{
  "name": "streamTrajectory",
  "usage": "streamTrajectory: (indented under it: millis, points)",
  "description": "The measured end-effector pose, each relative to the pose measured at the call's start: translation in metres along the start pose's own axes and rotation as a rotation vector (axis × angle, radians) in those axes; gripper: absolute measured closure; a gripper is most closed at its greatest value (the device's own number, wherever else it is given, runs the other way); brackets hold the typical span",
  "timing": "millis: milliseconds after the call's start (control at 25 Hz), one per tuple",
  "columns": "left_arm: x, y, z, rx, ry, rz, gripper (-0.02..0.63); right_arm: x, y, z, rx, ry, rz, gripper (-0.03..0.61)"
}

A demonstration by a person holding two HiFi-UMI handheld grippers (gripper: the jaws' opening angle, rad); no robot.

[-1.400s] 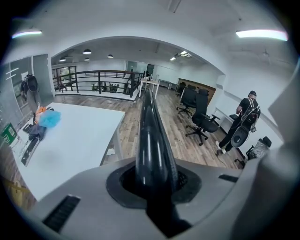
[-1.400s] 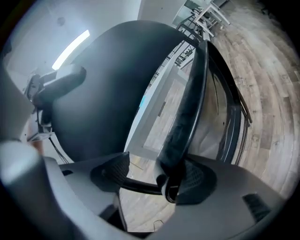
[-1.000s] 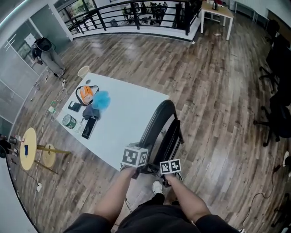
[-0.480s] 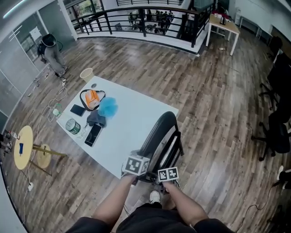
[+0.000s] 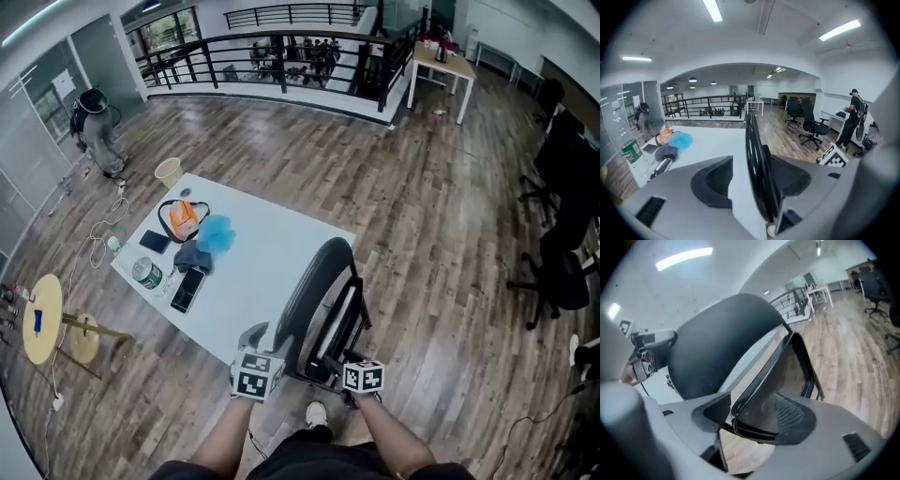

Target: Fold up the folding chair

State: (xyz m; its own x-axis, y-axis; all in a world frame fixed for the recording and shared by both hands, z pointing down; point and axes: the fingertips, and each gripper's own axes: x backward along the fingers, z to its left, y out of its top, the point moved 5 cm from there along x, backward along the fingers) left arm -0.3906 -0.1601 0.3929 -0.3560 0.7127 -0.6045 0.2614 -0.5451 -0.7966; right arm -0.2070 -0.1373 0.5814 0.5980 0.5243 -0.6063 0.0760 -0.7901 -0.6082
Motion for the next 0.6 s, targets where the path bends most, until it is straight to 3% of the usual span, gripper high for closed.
streamTrajectory:
  millis: [200,240,320,360,480,600]
  points:
    - [0.044,-0.007,-0.048,-0.038,0.056,-0.140,0.389,0.127,0.014,0.000,0.178,-0.081,-0.293,0.305]
    - [0.052,-0.003,-0.066,-0.032,0.053,-0.191,0.442,0.158,0.014,0.001,0.231,-0.115,-0.359,0.352]
    - [0.069,0.004,-0.111,0.007,0.001,-0.306,0.568,0.223,0.009,0.004,0.338,-0.179,-0.491,0.519]
    - [0.078,0.005,-0.137,0.024,-0.040,-0.357,0.609,0.254,0.004,0.006,0.384,-0.200,-0.549,0.561]
    - [0.100,-0.002,-0.215,0.023,-0.141,-0.446,0.609,0.336,-0.019,0.014,0.460,-0.295,-0.676,0.565]
    - [0.115,-0.019,-0.281,0.033,-0.200,-0.473,0.609,0.406,-0.049,0.010,0.488,-0.472,-0.748,0.565]
